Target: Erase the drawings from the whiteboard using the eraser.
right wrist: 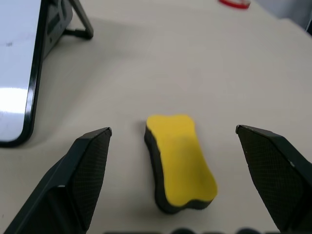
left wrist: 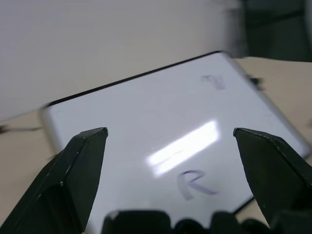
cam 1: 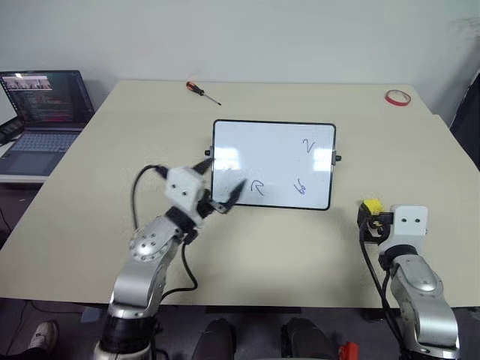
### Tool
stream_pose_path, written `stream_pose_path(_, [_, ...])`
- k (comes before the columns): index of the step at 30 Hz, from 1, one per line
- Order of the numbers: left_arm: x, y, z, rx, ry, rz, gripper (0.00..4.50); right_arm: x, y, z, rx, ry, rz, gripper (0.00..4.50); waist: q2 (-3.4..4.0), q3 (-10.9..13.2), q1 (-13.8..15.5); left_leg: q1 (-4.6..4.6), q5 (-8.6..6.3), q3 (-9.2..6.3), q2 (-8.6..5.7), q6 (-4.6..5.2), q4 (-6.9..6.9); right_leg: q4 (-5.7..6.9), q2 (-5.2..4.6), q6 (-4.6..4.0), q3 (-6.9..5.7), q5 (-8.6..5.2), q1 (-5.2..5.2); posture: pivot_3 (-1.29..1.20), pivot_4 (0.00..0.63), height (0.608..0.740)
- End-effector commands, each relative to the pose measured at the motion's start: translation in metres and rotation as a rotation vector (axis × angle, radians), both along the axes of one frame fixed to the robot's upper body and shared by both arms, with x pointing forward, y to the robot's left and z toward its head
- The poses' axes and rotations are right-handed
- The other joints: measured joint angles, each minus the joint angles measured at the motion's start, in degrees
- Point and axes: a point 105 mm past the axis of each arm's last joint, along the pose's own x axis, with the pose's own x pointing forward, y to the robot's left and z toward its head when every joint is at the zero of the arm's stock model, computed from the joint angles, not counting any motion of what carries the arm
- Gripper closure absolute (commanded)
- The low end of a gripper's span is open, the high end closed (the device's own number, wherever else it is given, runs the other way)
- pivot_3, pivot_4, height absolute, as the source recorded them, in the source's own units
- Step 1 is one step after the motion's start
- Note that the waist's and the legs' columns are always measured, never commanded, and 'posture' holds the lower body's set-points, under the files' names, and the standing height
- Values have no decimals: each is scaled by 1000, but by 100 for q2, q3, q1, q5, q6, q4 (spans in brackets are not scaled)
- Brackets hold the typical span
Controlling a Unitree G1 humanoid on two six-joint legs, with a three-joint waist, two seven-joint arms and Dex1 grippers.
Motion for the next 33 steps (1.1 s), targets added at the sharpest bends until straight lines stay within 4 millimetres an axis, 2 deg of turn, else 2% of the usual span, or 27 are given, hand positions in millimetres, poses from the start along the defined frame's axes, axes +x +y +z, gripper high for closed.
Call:
stream_pose_path(1, [-4, -25, 0, 12, 22, -188, 0, 2, 2, 12, 6, -16, 39, 17, 0, 0, -17, 2, 0, 2, 0, 0, 0, 2, 2, 0, 3, 0, 0, 0, 150, 740])
stream_pose_path(7, [-19, -58, -12, 94, 112, -518, 0, 6, 1, 3, 60, 47, 81, 17, 1, 1, -24, 1, 0, 5, 3, 1, 0, 2, 8, 0, 9, 0, -3, 0, 150, 740])
stream_pose_path(10, [-21, -65, -23, 170, 144, -622, 0, 14, -5, 4, 94, 50, 73, 17, 1, 1, -22, 2, 2, 8, -1, 4, 3, 4, 8, 0, 9, 0, -2, 0, 150, 740])
stream_pose_path(19, [-4, -75, -22, 178, 95, -603, 0, 34, -7, 1, 151, 66, 72, 17, 2, 1, -22, -2, 2, 7, 1, 5, 2, 3, 7, 0, 12, 0, -6, 0, 150, 740])
stream_pose_path(26, [-3, -71, -21, 186, 83, -585, 0, 40, -8, -8, 214, 88, 56, 17, 2, 1, -21, -3, 3, 6, 2, 7, 2, 6, 6, 0, 12, 0, -8, 0, 150, 740])
stream_pose_path(33, [-6, -71, -18, 185, 78, -582, 0, 45, -7, -5, 242, 75, 45, 17, 2, 1, -21, -4, 3, 6, 2, 7, 2, 6, 6, 0, 12, 0, -8, 0, 150, 740])
